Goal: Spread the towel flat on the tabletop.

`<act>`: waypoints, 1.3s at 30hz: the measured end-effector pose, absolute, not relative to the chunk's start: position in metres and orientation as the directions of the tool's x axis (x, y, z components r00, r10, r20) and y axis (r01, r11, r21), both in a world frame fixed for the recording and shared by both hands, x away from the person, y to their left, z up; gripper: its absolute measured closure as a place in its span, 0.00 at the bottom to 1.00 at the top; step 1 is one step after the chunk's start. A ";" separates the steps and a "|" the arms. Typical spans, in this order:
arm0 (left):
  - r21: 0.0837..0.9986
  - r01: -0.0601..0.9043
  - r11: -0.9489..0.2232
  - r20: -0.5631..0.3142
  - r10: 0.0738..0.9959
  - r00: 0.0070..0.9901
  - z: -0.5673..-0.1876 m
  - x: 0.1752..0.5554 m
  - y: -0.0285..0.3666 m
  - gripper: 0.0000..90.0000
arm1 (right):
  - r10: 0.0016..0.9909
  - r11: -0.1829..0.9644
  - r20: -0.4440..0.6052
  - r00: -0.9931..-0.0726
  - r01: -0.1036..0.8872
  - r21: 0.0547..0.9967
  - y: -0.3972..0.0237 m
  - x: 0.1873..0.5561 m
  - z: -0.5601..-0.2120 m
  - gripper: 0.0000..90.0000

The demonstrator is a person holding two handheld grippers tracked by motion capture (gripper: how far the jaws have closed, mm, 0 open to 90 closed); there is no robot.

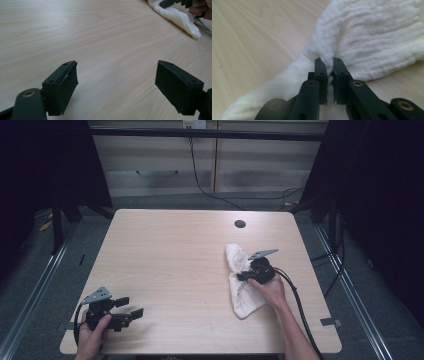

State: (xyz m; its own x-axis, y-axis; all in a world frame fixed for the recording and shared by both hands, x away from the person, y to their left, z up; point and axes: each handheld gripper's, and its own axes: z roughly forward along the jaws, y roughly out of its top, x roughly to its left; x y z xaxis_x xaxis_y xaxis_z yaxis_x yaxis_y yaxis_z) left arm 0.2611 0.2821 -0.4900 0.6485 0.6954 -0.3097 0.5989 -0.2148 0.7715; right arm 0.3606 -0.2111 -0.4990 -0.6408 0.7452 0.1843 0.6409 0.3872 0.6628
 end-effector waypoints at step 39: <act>0.771 0.596 -0.223 -0.305 0.693 0.653 -0.489 0.263 0.280 0.20 | 0.585 0.410 0.198 -0.786 0.497 0.765 -0.140 0.305 -0.461 0.61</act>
